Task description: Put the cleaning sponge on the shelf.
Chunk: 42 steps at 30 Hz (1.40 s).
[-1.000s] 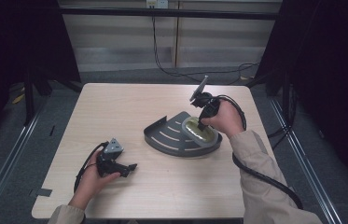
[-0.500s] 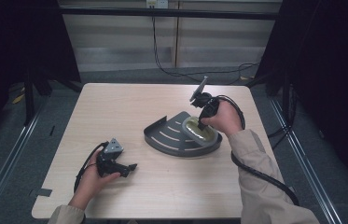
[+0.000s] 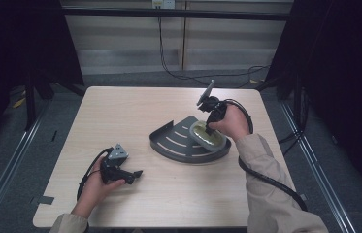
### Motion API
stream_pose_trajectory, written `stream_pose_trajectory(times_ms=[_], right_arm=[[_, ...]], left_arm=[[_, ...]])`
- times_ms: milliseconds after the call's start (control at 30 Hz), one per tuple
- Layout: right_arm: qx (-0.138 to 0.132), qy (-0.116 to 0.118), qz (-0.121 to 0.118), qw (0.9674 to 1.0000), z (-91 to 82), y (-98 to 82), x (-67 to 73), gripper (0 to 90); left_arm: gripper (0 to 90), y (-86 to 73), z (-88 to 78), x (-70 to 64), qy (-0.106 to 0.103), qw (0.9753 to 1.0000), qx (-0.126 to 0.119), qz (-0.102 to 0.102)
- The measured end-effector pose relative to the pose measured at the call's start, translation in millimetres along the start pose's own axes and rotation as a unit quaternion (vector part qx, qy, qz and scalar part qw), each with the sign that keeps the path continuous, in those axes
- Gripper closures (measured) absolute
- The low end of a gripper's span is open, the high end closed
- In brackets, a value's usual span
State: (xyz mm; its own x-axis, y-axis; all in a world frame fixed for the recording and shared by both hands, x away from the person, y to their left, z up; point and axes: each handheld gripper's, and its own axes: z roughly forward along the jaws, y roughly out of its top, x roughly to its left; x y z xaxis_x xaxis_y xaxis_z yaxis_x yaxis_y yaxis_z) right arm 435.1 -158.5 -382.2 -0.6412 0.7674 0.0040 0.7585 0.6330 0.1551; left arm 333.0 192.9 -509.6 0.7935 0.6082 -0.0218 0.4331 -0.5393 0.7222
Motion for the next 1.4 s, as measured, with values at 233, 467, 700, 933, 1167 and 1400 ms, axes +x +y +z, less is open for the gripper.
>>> stream_pose_trajectory(times_ms=[233,467,700,933,1167,1400], right_arm=[[0.001,-0.002,-0.005,1.0000,3.1,0.9,-2.4,71.4],[-0.002,-0.002,-0.005,1.0000,6.4,1.3,-3.3,71.3],[-0.002,-0.003,-0.006,1.0000,9.0,1.7,-4.4,71.3],[0.001,-0.007,-0.006,1.0000,11.3,0.8,-6.2,71.3],[0.000,-0.008,-0.007,0.9999,13.7,-0.5,-7.8,71.3],[0.003,-0.006,-0.007,1.0000,18.1,-0.7,-7.0,71.3]], left_arm=[[11.4,0.0,0.0,0.0,0.000,1.0000,0.000,0.000],[11.3,0.0,0.1,0.0,0.000,1.0000,-0.001,0.000],[11.4,-0.1,0.1,0.0,0.000,1.0000,-0.001,0.000],[11.4,0.0,0.1,0.0,0.000,1.0000,-0.001,0.000],[11.4,0.0,0.0,0.0,0.000,1.0000,0.000,0.000],[11.4,0.0,0.0,0.0,0.000,1.0000,0.000,0.000]])
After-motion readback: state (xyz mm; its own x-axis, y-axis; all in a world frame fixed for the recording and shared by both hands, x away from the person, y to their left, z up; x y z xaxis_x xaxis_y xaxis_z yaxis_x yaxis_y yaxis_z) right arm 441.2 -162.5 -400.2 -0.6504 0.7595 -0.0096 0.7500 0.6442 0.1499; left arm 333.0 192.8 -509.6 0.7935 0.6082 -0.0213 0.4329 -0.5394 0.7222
